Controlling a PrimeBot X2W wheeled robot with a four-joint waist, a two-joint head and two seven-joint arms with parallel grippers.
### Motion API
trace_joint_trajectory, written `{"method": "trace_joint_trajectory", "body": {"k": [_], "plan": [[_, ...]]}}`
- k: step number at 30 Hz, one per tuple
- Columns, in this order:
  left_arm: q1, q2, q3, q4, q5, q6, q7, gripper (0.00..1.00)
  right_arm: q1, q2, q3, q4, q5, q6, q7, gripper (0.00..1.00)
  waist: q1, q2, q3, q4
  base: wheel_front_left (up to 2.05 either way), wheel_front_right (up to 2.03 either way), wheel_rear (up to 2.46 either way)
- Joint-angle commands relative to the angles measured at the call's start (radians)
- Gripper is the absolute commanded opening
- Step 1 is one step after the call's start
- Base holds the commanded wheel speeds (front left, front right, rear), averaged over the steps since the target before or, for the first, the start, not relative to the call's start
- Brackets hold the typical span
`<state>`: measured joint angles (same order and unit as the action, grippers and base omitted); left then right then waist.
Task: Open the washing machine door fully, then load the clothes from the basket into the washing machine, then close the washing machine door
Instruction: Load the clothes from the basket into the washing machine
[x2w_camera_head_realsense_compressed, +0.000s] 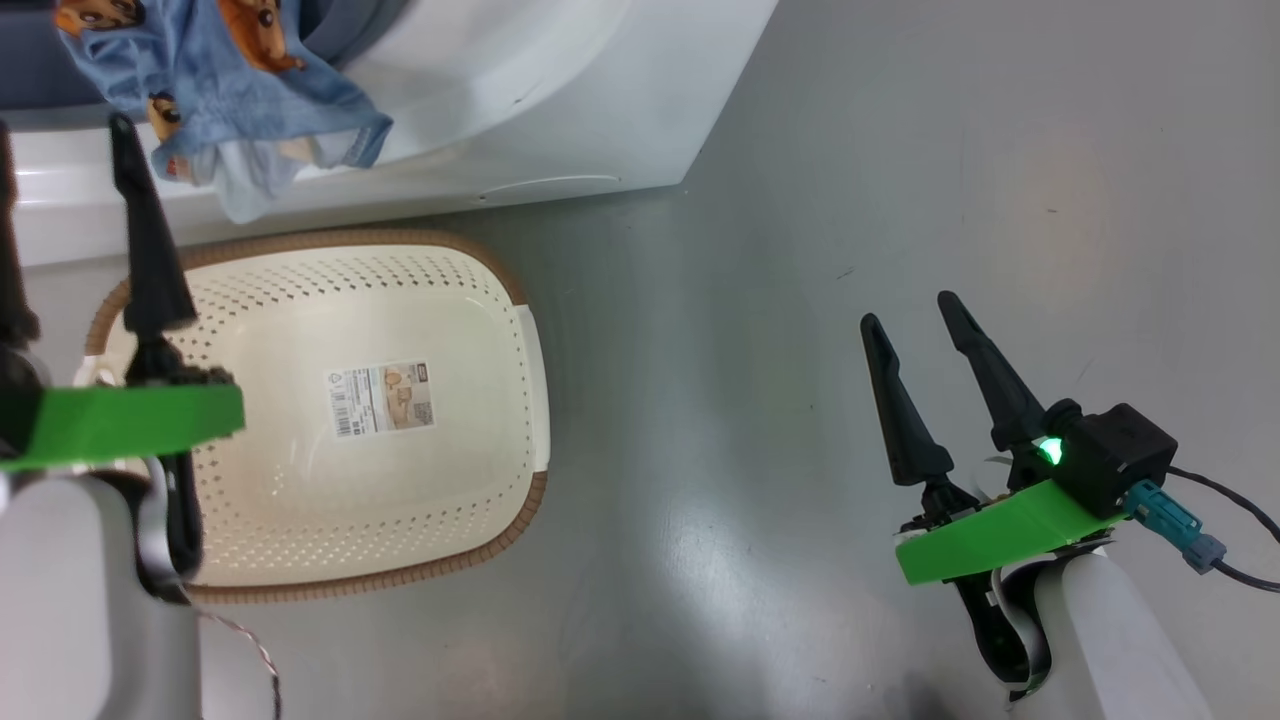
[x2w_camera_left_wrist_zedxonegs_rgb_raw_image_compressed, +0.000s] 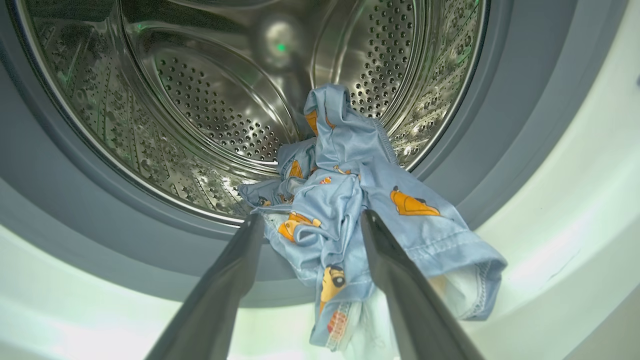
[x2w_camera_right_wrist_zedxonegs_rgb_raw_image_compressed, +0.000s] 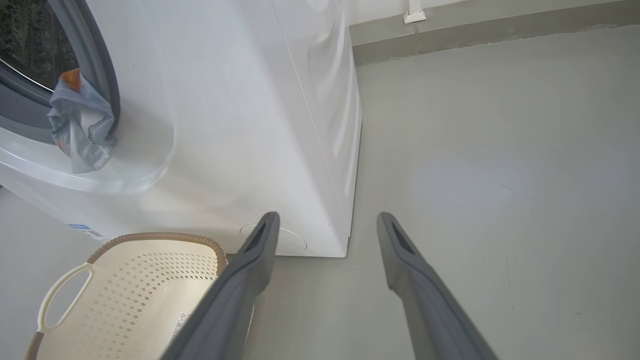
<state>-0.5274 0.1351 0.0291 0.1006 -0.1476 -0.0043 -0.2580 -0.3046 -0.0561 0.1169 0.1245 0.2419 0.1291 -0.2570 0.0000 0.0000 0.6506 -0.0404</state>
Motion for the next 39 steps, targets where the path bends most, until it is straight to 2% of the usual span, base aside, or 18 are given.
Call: {"method": "trace_joint_trajectory", "body": {"k": [1,19,39], "plan": [[0.05,0.02,0.029,-0.04,0.017,-0.001,-0.004,1.0,0.034,0.006,0.028,-0.016,-0.002,0.002,-0.005,1.0,0.0,0.0,-0.002,-0.001,0.0,0.0,0.0],[0.32,-0.058,0.066,-0.107,0.035,0.007,-0.004,1.0,0.028,0.006,0.041,-0.005,-0.003,0.002,-0.005,1.0,0.0,0.0,-0.012,-0.002,0.0,0.0,0.0],[0.466,-0.084,0.075,-0.149,0.013,0.03,-0.004,1.0,0.023,0.002,0.044,-0.001,0.004,0.002,-0.005,1.0,0.0,0.0,-0.009,-0.008,0.0,0.0,0.0]]}}
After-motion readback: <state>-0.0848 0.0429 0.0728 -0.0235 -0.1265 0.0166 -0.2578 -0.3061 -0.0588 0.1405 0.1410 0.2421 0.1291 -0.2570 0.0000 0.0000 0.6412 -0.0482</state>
